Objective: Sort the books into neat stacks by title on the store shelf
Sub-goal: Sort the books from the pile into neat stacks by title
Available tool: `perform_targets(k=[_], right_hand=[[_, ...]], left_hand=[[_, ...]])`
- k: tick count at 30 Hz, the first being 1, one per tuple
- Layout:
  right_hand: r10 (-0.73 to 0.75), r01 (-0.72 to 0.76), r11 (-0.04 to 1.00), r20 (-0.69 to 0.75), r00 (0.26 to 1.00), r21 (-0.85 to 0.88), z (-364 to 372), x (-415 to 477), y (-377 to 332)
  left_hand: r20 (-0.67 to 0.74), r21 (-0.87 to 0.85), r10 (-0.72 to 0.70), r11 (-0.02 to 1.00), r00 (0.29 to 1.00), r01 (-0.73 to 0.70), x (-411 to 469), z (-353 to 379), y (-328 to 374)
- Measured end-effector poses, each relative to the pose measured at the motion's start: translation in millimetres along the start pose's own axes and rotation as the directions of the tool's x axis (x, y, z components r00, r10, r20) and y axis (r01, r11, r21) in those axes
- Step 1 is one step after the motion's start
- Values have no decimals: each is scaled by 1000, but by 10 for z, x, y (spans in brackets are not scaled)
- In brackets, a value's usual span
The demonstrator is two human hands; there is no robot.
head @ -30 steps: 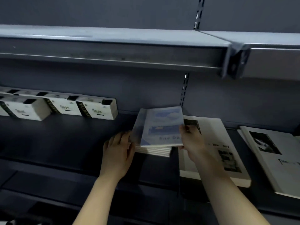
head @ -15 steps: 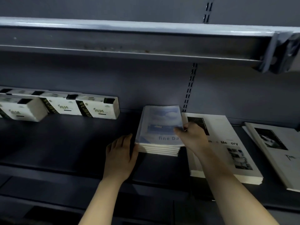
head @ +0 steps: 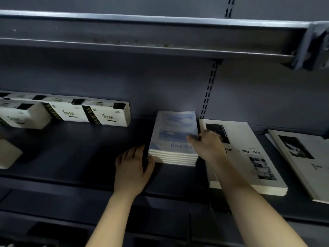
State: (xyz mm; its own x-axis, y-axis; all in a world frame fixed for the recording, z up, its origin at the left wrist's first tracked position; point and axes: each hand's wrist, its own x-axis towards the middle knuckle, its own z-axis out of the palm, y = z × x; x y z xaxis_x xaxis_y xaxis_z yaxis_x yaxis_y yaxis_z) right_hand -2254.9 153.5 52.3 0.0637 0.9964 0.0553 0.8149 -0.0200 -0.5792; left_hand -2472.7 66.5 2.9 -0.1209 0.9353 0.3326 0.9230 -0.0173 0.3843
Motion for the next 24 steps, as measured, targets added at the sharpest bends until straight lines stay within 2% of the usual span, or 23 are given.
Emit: perform_targets(k=[7, 19, 24], right_hand=[[-18, 19, 998, 15, 1000, -55, -9, 7, 3], [-24, 27, 998, 63, 998, -52, -52, 19, -20], [-70, 69, 972, 1, 998, -223, -49, 2, -54]], left_hand=[[5, 15, 7, 1000, 1000, -7, 3, 4, 16], [-21, 27, 10, 1000, 1000, -9, 0, 9, 18], [-37, 28, 13, 1000, 999, -12, 3, 6, 38]])
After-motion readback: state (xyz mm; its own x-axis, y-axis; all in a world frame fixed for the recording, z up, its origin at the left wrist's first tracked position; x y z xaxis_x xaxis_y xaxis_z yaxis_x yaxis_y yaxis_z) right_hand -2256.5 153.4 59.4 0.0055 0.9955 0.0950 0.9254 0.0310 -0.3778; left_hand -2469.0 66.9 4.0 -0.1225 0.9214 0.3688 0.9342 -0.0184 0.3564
